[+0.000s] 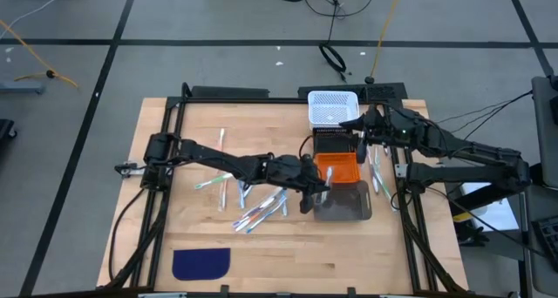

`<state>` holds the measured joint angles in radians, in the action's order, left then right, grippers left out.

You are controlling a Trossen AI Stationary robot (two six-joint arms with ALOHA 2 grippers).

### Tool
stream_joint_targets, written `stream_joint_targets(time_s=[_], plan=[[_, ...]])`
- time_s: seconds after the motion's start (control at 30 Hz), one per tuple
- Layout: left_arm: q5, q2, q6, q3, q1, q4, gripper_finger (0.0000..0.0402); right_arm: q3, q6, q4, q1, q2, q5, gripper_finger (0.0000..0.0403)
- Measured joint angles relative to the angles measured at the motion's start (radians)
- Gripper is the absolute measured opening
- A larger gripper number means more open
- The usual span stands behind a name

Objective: Pick & Place Toothbrushes
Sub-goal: Put the green toothbrush into the gray bin

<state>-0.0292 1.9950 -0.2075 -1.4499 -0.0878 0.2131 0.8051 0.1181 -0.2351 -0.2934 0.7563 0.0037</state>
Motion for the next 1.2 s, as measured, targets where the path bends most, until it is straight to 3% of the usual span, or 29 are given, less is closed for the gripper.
stream_joint_targets(time_s=[0.33,0.53,0.8,1.03,1.2], plan=[[0.004,0.077,-0.06,-0.103,0.002,-0.13,0.0004,0.0,-0.003,-0.074,-0.043,-0.006,0.0,0.016],[-0.005,0.222,-0.046,-0.295,-0.003,-0.29,0.0004,0.001,0.0,-0.108,-0.072,-0.026,0.003,0.016],[-0.03,0.319,-0.023,-0.51,-0.005,-0.523,0.0004,0.001,0.011,-0.163,-0.083,-0.049,0.001,0.016],[-0.034,0.326,-0.039,-0.523,-0.009,-0.572,0.0005,0.0,0.019,-0.174,-0.086,-0.05,0.0,0.016],[-0.033,0.328,-0.049,-0.521,-0.01,-0.577,0.004,0.0,0.019,-0.182,-0.087,-0.05,0.0,0.016]])
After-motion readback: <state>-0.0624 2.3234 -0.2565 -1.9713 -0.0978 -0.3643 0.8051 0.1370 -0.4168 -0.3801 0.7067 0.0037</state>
